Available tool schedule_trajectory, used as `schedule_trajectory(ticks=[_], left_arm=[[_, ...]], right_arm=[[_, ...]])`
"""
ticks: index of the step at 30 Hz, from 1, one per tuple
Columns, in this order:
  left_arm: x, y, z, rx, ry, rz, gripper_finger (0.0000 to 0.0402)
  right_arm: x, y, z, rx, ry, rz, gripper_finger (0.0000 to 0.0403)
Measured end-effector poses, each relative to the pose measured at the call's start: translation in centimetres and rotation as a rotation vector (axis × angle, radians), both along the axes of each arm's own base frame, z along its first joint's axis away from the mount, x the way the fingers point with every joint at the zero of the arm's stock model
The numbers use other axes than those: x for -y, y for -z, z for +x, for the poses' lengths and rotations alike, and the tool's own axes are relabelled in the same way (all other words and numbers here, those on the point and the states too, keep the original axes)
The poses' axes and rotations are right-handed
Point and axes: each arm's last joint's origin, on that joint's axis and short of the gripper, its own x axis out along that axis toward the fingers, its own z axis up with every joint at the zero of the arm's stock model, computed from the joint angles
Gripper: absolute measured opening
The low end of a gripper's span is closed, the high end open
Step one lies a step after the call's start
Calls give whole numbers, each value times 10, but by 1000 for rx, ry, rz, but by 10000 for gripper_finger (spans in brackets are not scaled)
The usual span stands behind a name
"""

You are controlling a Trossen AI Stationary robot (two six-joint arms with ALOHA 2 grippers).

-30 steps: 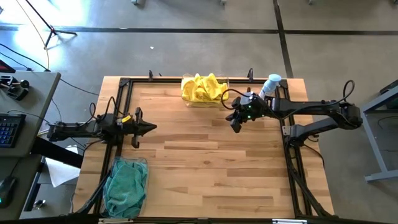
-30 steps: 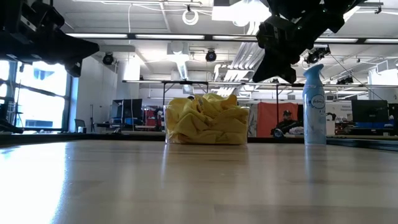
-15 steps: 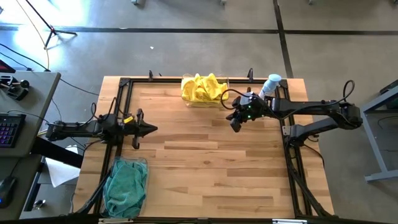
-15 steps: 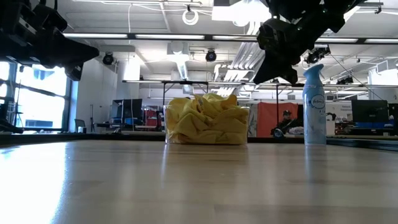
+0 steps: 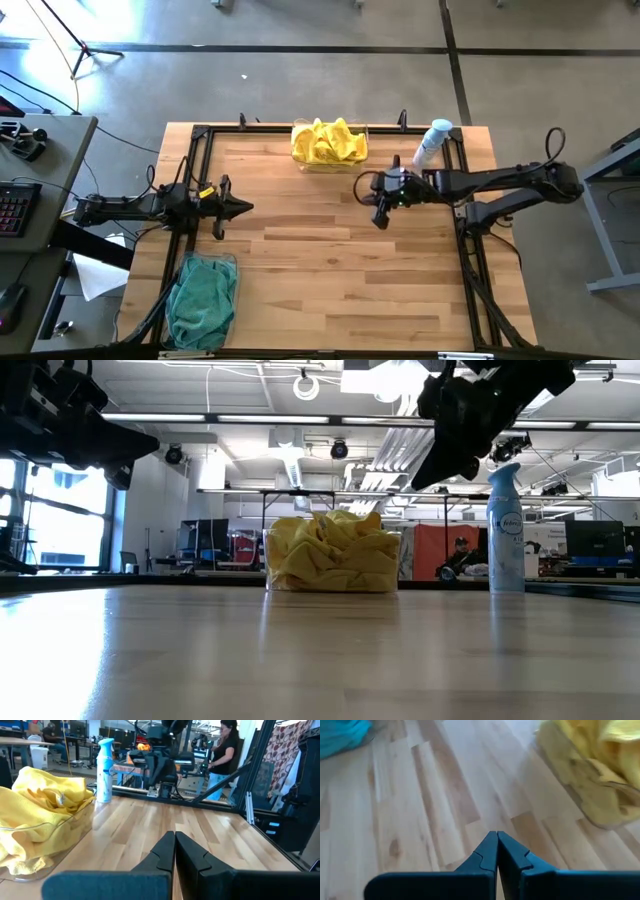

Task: Sort microfiber towel by color & place in baskets
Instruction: Return to Home Position

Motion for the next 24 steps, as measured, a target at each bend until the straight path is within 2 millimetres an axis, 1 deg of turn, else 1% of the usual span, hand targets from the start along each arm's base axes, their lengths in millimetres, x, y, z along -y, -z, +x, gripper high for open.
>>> schedule_trajectory(ticks=[4,7,14,16,21,24], left_arm=[[0,0,0,0,0,0,0],[0,0,0,0,0,0,0],[0,0,0,1,0,0,0],[0,0,0,1,0,0,0],[0,0,0,0,0,0,0],[0,0,0,0,0,0,0]], right_arm=[[-12,0,0,-8,-69,-19,0],[-20,-3,-4,-11,-110,-30,0],[-32,-19,-25,8,-172,-95,0],[-33,-19,-34,46,-185,-98,0],[-33,4,-69,170,-175,-9,0],[-33,12,-90,245,-193,17,0]])
